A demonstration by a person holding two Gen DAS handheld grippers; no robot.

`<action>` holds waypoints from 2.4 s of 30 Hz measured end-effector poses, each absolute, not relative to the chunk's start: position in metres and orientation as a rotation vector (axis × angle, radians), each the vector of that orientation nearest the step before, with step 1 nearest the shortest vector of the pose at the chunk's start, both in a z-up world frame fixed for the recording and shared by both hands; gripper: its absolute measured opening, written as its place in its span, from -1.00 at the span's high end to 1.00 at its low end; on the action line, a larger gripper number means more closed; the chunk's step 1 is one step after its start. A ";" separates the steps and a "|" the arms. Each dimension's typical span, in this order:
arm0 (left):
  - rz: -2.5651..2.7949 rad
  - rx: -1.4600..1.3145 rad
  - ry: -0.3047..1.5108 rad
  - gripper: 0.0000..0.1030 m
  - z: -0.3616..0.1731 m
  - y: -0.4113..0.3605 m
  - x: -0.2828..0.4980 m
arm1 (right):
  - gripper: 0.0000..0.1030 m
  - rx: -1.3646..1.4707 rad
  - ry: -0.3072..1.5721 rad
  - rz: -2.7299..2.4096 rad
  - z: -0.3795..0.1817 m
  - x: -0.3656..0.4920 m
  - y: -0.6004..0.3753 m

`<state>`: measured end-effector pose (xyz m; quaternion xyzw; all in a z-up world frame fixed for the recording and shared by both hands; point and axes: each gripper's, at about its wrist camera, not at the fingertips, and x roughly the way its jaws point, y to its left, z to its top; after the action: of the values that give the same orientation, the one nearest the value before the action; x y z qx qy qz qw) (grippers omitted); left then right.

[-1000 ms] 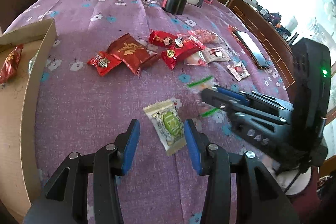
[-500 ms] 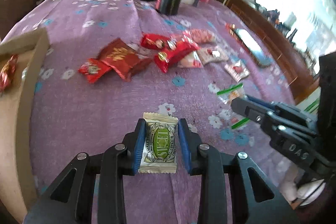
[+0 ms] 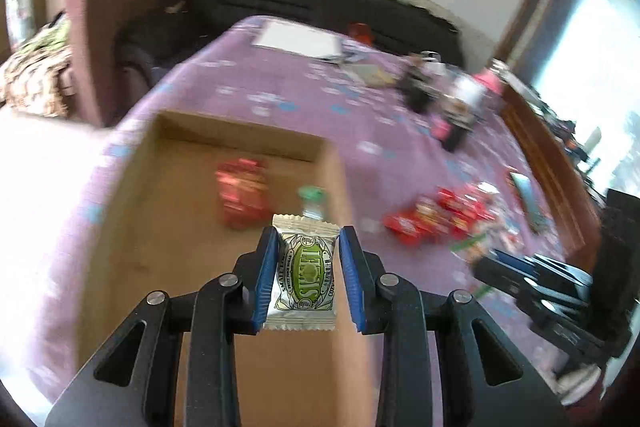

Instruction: Organize snacks

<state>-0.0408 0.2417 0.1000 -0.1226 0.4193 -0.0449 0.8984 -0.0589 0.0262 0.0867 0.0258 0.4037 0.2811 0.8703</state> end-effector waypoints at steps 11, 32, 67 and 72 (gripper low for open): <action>0.028 -0.288 0.982 0.44 0.052 0.310 0.032 | 0.62 -0.033 0.968 0.663 0.048 -0.006 0.153; -0.029 -0.405 0.868 0.30 0.100 0.309 -0.028 | 0.42 0.030 0.831 0.587 0.084 -0.032 0.110; 0.298 -0.175 0.100 -0.24 0.620 0.326 -0.242 | 0.19 0.135 0.104 -0.270 0.593 -0.309 -0.281; 0.235 -0.152 0.165 -0.57 0.577 0.336 -0.210 | -0.15 0.099 0.131 -0.303 0.593 -0.290 -0.263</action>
<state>-0.2103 0.3360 0.5766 -0.0756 0.0823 0.1168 0.9868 -0.2902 -0.2635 0.5930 0.0491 0.0650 -0.1509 0.9852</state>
